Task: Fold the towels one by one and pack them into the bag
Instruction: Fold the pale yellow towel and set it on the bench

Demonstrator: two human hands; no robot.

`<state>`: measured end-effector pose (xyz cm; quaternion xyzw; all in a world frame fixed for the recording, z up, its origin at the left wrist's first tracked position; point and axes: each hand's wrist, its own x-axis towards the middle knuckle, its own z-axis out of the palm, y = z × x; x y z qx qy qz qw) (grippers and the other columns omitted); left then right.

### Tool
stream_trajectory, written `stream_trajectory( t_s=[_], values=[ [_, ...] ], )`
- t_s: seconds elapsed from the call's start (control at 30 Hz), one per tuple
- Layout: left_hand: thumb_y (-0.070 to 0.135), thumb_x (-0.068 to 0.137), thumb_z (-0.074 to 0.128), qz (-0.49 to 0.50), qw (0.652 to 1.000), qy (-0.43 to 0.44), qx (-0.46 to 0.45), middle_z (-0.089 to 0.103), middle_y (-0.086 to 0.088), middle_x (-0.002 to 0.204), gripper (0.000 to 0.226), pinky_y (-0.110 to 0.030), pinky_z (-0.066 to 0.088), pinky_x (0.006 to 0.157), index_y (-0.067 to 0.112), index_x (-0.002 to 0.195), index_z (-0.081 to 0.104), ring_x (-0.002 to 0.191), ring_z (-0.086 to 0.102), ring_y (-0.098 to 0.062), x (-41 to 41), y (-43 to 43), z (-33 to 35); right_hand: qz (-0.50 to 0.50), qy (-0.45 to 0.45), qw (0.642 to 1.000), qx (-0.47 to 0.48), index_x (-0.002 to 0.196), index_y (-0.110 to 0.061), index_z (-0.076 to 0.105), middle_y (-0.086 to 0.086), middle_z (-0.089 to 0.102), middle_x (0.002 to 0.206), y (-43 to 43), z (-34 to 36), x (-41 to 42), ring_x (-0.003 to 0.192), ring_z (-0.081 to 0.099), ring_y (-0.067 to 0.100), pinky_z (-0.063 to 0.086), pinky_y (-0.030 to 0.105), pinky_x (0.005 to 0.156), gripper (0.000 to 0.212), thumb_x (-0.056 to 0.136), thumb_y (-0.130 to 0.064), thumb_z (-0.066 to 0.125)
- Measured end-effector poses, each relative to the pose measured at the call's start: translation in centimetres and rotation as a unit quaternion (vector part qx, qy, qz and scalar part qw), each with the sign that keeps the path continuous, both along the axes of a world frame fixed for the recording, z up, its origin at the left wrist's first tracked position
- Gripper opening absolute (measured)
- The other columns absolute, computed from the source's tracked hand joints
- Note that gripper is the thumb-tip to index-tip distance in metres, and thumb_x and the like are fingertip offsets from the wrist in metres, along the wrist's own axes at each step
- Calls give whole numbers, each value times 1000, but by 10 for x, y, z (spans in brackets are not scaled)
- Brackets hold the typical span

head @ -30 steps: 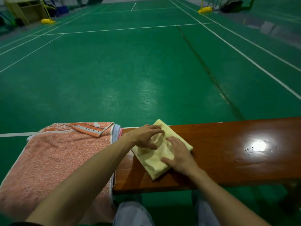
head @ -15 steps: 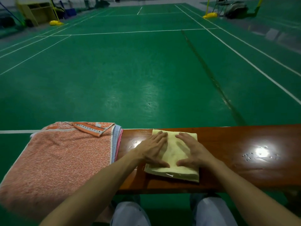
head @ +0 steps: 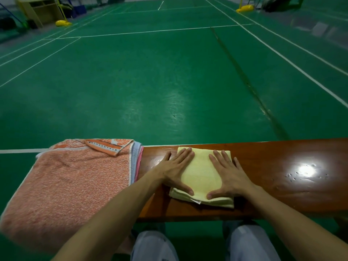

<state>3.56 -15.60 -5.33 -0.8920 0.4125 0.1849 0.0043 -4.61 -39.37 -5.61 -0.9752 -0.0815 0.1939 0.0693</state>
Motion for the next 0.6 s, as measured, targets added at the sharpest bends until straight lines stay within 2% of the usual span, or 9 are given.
stream_trajectory(
  t_s=[0.07, 0.13, 0.2, 0.27, 0.33, 0.37, 0.4, 0.47, 0.6],
  values=[
    [83, 67, 57, 6, 1000, 3, -1, -33, 5, 154, 130, -48, -22, 111, 23, 149, -25, 139, -31, -12, 0, -2, 2, 3, 9, 1000, 1, 143, -25, -34, -4, -43, 149, 1, 5, 1, 140, -36, 18, -19, 52, 116, 155, 22, -109, 13],
    [77, 70, 60, 28, 999, 19, -30, -14, 4, 161, 120, -50, -8, 117, 22, 154, -6, 147, -10, -14, 2, -6, 14, -42, -17, 997, 59, 154, -27, -12, -9, -25, 157, 0, 16, 3, 147, -20, 13, -11, 52, 120, 149, 35, -105, 32],
    [59, 78, 67, 96, 985, 32, -139, 20, 0, 159, 91, -43, 23, 117, 20, 150, 28, 142, 27, -18, 6, -14, 30, -144, -123, 967, 172, 153, -23, 25, -2, 18, 162, -5, 29, 7, 147, 20, 17, 19, 49, 120, 110, 66, -75, 67],
    [38, 85, 70, 211, 937, 39, -276, 47, -4, 143, 58, -34, 47, 100, 14, 135, 50, 116, 56, -20, 12, -25, 45, -272, -203, 899, 277, 140, -15, 47, 7, 48, 143, -10, 41, 14, 119, 55, 22, 47, 40, 100, 65, 85, -39, 72],
    [29, 91, 65, 342, 853, 121, -376, 54, -8, 132, 46, -32, 56, 72, 8, 130, 52, 81, 67, -22, 18, -38, 51, -379, -157, 831, 376, 138, -13, 47, 9, 52, 134, -10, 50, 22, 90, 66, 24, 56, 35, 75, 52, 92, -29, 66],
    [28, 93, 61, 392, 810, 190, -392, 55, -10, 129, 46, -31, 55, 61, 6, 131, 48, 68, 66, -21, 20, -44, 49, -419, -103, 799, 420, 139, -14, 43, 10, 50, 133, -9, 50, 25, 80, 67, 25, 56, 34, 66, 52, 94, -29, 64],
    [29, 95, 58, 422, 785, 242, -384, 55, -13, 124, 48, -29, 53, 54, 4, 134, 45, 59, 64, -18, 19, -47, 47, -445, -52, 773, 448, 141, -16, 39, 11, 49, 131, -6, 51, 26, 74, 66, 25, 56, 33, 61, 53, 95, -30, 62],
    [33, 97, 55, 441, 782, 273, -345, 56, -13, 114, 51, -27, 52, 52, 3, 136, 42, 54, 61, -13, 19, -50, 38, -469, 5, 758, 454, 142, -19, 35, 15, 49, 130, -2, 48, 27, 69, 66, 24, 55, 31, 56, 55, 96, -31, 62],
    [30, 97, 55, 467, 761, 287, -347, 57, -10, 94, 41, -24, 52, 54, 3, 127, 47, 53, 57, -9, 23, -50, 33, -489, 3, 748, 448, 137, -17, 36, 15, 49, 123, -3, 42, 31, 61, 64, 21, 52, 26, 48, 50, 96, -29, 63]
  ],
)
